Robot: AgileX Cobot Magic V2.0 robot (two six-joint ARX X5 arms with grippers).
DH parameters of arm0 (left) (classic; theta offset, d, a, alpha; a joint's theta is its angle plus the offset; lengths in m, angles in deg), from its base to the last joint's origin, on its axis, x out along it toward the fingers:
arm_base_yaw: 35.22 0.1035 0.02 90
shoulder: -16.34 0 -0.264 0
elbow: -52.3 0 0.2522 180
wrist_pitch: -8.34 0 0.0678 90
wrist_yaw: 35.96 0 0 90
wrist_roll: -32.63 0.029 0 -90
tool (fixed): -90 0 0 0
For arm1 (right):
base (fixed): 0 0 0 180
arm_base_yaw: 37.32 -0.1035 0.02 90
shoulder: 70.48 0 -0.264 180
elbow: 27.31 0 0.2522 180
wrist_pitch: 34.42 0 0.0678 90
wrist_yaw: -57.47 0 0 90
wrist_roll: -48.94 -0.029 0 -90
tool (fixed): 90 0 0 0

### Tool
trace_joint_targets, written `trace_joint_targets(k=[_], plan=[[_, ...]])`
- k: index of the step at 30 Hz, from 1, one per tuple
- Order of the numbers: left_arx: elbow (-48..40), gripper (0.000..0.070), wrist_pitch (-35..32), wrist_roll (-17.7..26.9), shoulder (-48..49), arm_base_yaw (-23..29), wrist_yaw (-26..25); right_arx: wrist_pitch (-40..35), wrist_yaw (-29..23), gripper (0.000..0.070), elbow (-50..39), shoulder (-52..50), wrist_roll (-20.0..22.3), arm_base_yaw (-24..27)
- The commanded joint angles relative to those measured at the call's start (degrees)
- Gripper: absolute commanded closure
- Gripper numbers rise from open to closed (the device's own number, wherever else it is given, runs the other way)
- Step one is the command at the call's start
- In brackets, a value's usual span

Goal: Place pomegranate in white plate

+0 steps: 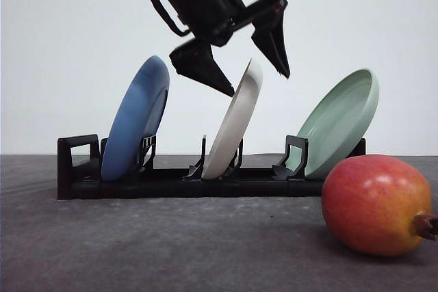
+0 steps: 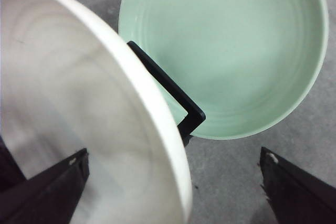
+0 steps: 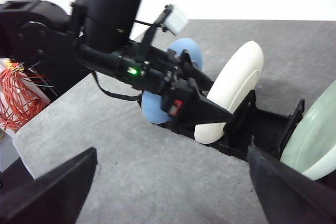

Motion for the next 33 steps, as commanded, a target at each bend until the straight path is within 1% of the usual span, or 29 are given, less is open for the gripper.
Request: trace_joint_targets(k=[1, 3, 4, 7, 9, 10, 11, 12, 13, 19, 24, 33], plan=[[1.6, 0.0070, -1.5, 0.7, -1.5, -0.5, 0.2, -0.3, 0.3, 0.0117, 1.2, 0.2, -0.5, -0.2], [1.6, 0.0083, -2.1, 0.7, -2.0, -0.5, 0.2, -0.3, 0.3, 0.0117, 1.2, 0.2, -0.5, -0.2], [1.6, 0.0116, -2.2, 0.7, -2.3, -0.6, 0.2, -0.3, 0.3, 0.0117, 1.2, 0.2, -0.5, -0.2], [1.6, 0.0299, -1.9, 0.7, -2.9, -0.7, 0.2, -0.3, 0.3, 0.0117, 1.2, 0.2, -0.5, -0.2], [1.6, 0.0407, -1.5, 0.7, -3.1, -0.9, 0.2, -0.3, 0.3, 0.0116, 1.2, 0.2, -0.5, -0.2], [1.6, 0.0510, -1.5, 0.7, -3.1, -0.9, 0.2, -0.3, 0.3, 0.0117, 1.2, 0.2, -0.5, -0.2], [1.6, 0.0594, -1.6, 0.7, -3.1, -1.0, 0.2, -0.3, 0.3, 0.0117, 1.2, 0.2, -0.5, -0.2], [1.6, 0.0659, -1.8, 0.7, -3.1, -1.1, 0.2, -0.3, 0.3, 0.0117, 1.2, 0.2, -0.5, -0.2], [1.6, 0.0700, -2.0, 0.5, -3.1, -1.1, 0.1, -0.3, 0.3, 0.0117, 1.2, 0.2, -0.5, -0.2], [2.0, 0.0700, -1.7, -0.1, -3.1, -1.2, 0.1, -0.3, 0.3, 0.0116, 1.2, 0.2, -0.5, -0.2], [4.2, 0.0700, 0.5, -2.0, -3.0, -1.3, -0.1, -0.3, 0.3, 0.0117, 1.2, 0.2, -0.5, -0.2], [14.8, 0.0700, 8.3, -2.8, -1.3, -2.1, -0.5, -0.3, -0.7, 0.0117, 1.2, 0.2, -0.5, -0.2]])
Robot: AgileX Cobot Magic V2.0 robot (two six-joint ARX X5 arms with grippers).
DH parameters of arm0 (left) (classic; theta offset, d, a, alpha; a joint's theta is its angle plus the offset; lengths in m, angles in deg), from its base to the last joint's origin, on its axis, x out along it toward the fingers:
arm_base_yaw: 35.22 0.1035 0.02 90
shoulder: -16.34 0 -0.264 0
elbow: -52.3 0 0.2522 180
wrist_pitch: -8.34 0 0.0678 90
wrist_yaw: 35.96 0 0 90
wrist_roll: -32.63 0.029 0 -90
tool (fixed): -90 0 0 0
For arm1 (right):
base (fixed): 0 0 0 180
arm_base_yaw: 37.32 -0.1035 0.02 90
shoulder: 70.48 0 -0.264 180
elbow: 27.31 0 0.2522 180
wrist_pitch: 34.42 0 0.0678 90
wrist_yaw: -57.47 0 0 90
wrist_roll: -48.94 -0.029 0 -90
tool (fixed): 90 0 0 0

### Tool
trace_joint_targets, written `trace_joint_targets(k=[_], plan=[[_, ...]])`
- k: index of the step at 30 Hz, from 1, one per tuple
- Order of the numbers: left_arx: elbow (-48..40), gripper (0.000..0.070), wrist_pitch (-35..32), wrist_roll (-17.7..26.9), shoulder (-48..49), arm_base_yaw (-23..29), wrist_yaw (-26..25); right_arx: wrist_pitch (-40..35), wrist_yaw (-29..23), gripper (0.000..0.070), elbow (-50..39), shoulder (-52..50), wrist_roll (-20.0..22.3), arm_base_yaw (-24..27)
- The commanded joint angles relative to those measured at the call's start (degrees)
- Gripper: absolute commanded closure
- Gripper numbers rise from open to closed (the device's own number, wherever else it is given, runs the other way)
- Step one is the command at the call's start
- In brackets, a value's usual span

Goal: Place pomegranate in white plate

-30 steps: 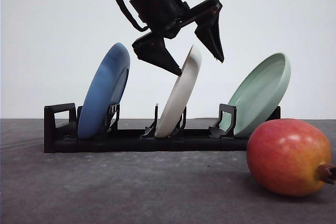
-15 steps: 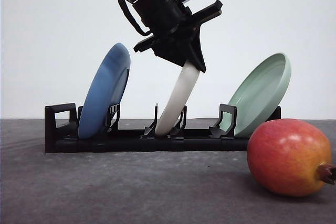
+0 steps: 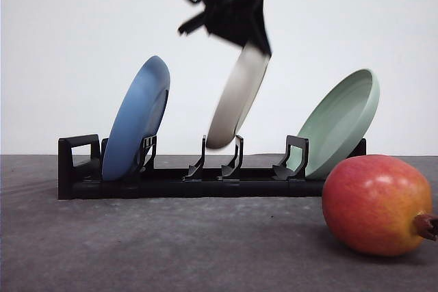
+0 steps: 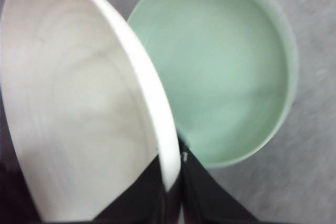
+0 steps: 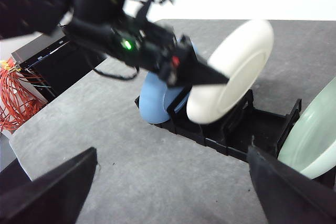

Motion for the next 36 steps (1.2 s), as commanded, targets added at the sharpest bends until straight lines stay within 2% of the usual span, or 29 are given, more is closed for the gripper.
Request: trace_joint_targets(k=[1, 8, 14, 20, 23, 26, 30, 36], plan=[[3.6, 0.0700, 0.7, 0.0, 1.1, -1.3, -1.0, -0.3, -0.1, 0.0117, 1.2, 0.2, -0.5, -0.2], [7.1, 0.0700, 8.2, 0.0, 9.1, -4.2, -0.9, -0.3, 0.0, 0.0117, 1.2, 0.2, -0.5, -0.2], [7.0, 0.0700, 20.9, 2.6, 17.1, -9.4, 0.3, 0.5, 0.0, 0.0117, 1.2, 0.2, -0.5, -0.2], [6.9, 0.0700, 35.1, 5.3, 20.9, -20.1, 9.3, 1.5, 0.0, 0.0116, 1.2, 0.2, -0.5, -0.2], [6.1, 0.0700, 39.6, 5.4, 21.4, -25.8, 14.6, 2.0, 0.0, 0.0117, 1.2, 0.2, -0.5, -0.2], [3.8, 0.0700, 41.2, 4.0, 21.4, -30.9, 21.2, 2.3, 0.0, 0.0117, 1.2, 0.2, -0.5, -0.2], [-2.1, 0.0700, 40.2, 0.0, 21.4, -35.6, 28.8, 2.3, 0.0, 0.0117, 1.2, 0.2, -0.5, -0.2], [-13.9, 0.0700, 35.6, -6.0, 21.4, -38.8, 35.5, 2.3, 0.0, 0.0117, 1.2, 0.2, -0.5, -0.3]])
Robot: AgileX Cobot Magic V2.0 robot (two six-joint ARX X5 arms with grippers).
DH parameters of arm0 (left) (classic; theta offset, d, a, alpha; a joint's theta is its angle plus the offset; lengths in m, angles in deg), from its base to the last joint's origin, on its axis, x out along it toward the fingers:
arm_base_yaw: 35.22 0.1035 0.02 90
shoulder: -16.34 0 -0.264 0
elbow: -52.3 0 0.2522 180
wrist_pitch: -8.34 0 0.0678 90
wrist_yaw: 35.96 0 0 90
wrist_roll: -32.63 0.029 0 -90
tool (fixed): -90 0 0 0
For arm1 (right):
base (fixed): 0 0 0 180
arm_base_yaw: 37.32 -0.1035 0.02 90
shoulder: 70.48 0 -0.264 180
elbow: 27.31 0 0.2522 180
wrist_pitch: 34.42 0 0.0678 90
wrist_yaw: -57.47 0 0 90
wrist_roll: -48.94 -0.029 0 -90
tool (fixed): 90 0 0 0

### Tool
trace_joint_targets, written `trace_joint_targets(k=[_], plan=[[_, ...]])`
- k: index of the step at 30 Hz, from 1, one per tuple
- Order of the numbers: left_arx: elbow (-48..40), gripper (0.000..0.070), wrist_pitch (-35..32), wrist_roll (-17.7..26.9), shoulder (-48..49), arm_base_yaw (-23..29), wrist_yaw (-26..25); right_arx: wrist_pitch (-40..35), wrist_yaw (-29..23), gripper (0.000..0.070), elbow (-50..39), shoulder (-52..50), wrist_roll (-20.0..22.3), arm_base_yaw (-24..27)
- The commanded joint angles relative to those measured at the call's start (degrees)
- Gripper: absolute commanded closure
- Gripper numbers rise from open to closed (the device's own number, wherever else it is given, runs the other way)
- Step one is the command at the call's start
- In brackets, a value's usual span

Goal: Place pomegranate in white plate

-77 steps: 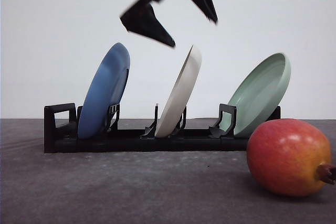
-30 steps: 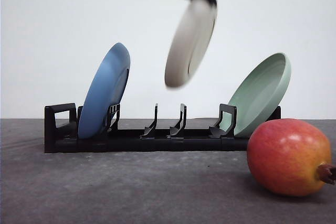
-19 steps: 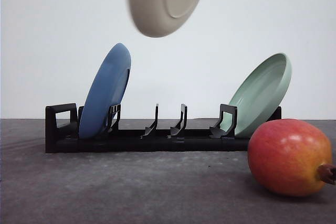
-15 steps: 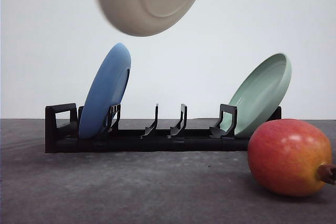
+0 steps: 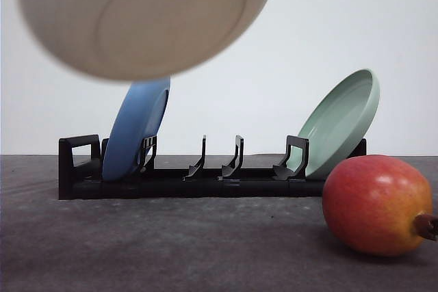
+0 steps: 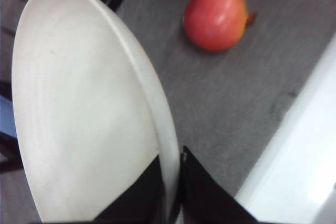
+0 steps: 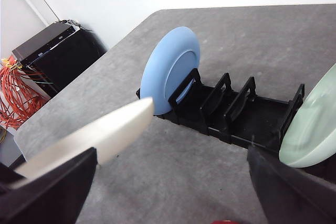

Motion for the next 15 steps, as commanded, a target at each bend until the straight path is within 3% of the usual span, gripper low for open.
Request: trace_joint_targets(k=[1, 11, 15], plan=[[-2.5, 0.0700, -2.0, -3.6, -0.6, -1.0, 1.5, -0.3, 0.0, 0.0117, 1.2, 0.2, -0.2, -0.3], [-23.3, 0.0700, -19.5, -6.6, -1.8, -1.0, 3.8, -0.3, 0.0, 0.0117, 1.2, 0.2, -0.2, -1.4], [-27.3, 0.0700, -22.5, -6.6, -4.5, -1.0, 4.1, -0.3, 0.0, 0.0117, 1.2, 0.2, -0.7, -1.5]])
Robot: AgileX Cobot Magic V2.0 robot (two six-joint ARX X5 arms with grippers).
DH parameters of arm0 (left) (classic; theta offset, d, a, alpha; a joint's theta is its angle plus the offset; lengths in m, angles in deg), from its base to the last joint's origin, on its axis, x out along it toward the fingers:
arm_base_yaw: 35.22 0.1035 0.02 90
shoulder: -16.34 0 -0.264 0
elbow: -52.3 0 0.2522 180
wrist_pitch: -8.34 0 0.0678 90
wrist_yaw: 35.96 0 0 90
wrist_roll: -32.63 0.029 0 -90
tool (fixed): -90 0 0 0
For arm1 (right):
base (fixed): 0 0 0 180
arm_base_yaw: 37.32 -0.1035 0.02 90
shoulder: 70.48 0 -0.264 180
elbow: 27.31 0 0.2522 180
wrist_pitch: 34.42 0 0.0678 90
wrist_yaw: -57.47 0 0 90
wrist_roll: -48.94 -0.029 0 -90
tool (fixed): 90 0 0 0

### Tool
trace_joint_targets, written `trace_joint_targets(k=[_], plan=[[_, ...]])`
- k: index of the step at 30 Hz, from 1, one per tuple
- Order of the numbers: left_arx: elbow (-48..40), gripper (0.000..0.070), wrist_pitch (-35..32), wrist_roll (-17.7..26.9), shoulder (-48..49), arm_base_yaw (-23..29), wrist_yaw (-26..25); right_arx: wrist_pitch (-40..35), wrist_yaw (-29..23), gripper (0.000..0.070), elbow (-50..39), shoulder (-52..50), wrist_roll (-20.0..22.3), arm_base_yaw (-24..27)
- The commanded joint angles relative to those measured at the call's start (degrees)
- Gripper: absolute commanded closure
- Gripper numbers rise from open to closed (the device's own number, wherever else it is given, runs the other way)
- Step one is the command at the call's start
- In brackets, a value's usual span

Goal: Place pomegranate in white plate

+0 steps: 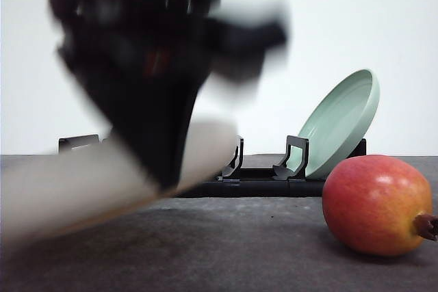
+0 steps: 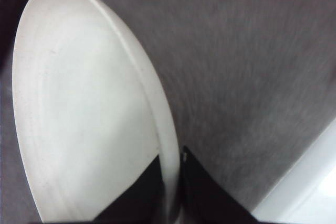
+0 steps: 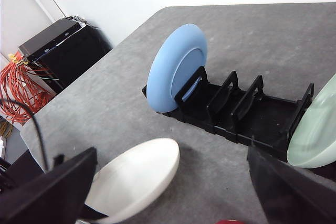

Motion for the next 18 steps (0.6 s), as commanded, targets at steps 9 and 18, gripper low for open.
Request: trace_joint_targets(k=[9, 18], plan=[[0.1, 0.0700, -5.6, -0.7, -8.1, -1.1, 0.9, -0.3, 0.0, 0.0117, 1.2, 0.2, -1.0, -0.1], [0.1, 0.0477, -7.5, -1.1, -9.1, -1.1, 0.9, -0.3, 0.0, 0.0117, 1.2, 0.2, -1.0, -0.1]])
